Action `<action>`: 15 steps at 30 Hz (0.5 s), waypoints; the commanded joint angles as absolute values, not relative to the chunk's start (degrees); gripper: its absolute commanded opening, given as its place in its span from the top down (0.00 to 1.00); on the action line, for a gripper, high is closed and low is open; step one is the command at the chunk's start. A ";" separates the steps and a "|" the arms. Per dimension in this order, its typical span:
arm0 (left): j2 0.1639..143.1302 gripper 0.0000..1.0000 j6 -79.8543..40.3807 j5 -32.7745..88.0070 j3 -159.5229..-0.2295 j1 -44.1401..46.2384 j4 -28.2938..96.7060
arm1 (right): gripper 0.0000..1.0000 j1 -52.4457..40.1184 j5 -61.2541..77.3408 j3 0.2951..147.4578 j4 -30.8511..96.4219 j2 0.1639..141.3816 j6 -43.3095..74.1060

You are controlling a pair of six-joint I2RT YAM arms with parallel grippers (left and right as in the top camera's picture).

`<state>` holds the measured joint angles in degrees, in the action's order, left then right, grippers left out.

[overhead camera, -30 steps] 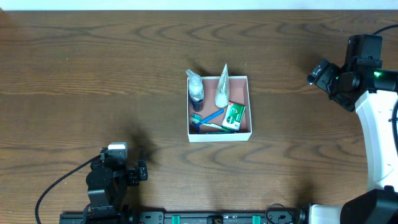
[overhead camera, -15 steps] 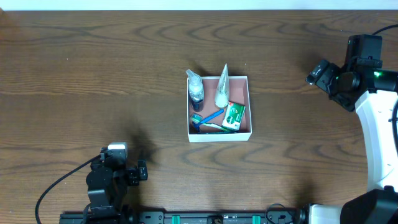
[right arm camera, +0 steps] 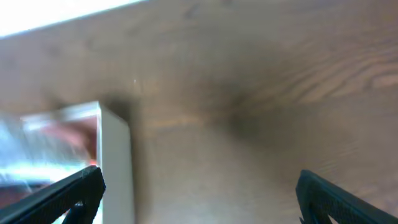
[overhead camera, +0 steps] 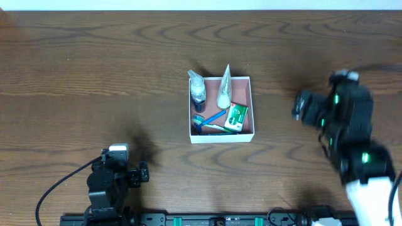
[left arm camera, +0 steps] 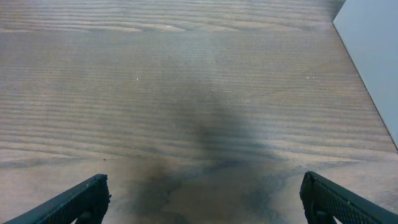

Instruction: Pack container

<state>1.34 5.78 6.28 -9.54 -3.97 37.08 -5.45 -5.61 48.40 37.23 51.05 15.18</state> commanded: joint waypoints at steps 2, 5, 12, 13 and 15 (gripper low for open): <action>1.04 0.02 4.86 7.07 -9.02 -4.05 37.17 | 0.01 -6.02 -2.70 36.97 36.64 40.97 6.76; 1.04 0.02 4.86 7.07 -9.02 -4.05 37.17 | 0.01 -6.00 -1.04 29.19 37.04 32.16 6.76; 1.04 0.02 4.86 7.07 -9.02 -4.05 37.17 | 0.01 -5.93 -0.60 18.65 37.15 14.63 6.76; 1.04 0.02 4.86 7.07 -9.02 -4.05 37.17 | 0.01 -5.93 -0.60 18.04 37.12 13.37 6.76; 1.04 0.02 4.86 7.07 -9.02 -4.05 37.17 | 0.01 -5.93 -0.58 16.45 37.08 10.50 6.76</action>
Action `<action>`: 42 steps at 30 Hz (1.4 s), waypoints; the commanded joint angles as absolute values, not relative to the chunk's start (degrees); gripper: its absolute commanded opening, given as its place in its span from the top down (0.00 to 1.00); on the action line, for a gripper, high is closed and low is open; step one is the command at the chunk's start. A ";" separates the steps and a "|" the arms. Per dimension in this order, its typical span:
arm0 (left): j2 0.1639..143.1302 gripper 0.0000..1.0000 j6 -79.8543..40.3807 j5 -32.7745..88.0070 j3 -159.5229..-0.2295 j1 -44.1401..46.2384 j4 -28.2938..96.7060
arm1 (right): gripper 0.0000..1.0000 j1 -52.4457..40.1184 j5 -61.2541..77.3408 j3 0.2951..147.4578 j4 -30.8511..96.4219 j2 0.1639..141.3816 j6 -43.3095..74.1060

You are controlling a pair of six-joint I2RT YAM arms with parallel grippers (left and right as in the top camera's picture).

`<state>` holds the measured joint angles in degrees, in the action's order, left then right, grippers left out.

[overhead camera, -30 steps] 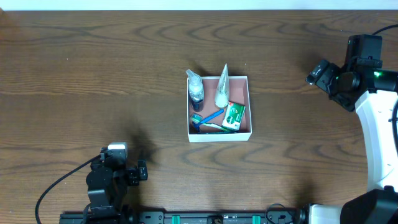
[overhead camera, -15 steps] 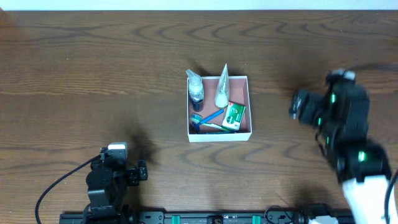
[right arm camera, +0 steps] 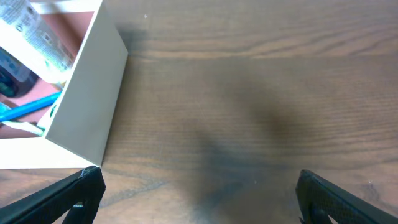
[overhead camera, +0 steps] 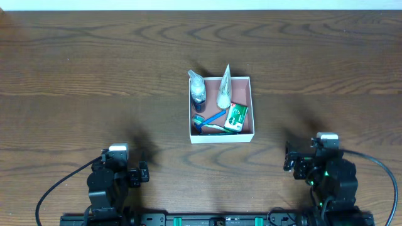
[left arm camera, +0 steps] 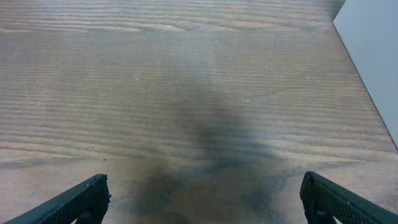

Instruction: Pack container

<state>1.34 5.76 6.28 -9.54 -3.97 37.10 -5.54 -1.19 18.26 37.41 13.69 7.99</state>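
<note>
A white box (overhead camera: 250,129) with a pink floor stands at the table's middle. It holds a small clear bottle (overhead camera: 198,88), a clear tube (overhead camera: 223,88), a green packet (overhead camera: 236,117) and a blue-handled item (overhead camera: 211,120). My left gripper (left arm camera: 202,193) is open over bare wood near the front left, with the box's white wall (left arm camera: 373,56) at its right edge. My right gripper (right arm camera: 199,190) is open and empty near the front right, with the box's corner (right arm camera: 87,106) at its upper left.
The dark wooden table (overhead camera: 75,75) spreads around the box. A mounting rail (overhead camera: 220,220) runs along the front edge between the two arm bases. Cables trail from both arms near the front corners.
My right arm has drawn back from beside the box's right side to the front right of the table. The left arm and the box's contents have not moved.
</note>
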 commanded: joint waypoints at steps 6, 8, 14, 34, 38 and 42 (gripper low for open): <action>1.04 0.02 4.86 7.07 -9.02 -4.05 37.17 | 0.01 -5.89 0.30 12.03 37.04 2.02 6.81; 1.04 0.02 4.86 7.07 -9.02 -4.05 37.17 | 0.01 -5.89 0.30 11.38 36.99 0.19 6.81; 1.04 0.02 4.86 7.07 -9.02 -4.05 37.17 | 0.01 -5.87 0.27 10.66 37.17 0.30 6.79; 1.04 0.02 4.86 7.07 -9.02 -4.05 37.17 | 0.01 -5.87 0.27 10.63 40.12 0.30 6.79; 1.04 0.02 4.86 7.07 -9.02 -4.05 37.17 | 0.01 -5.87 0.27 10.63 40.12 0.30 6.76; 1.04 0.02 4.86 7.07 -9.02 -4.05 37.17 | 0.01 -5.85 0.27 10.63 40.14 0.30 6.79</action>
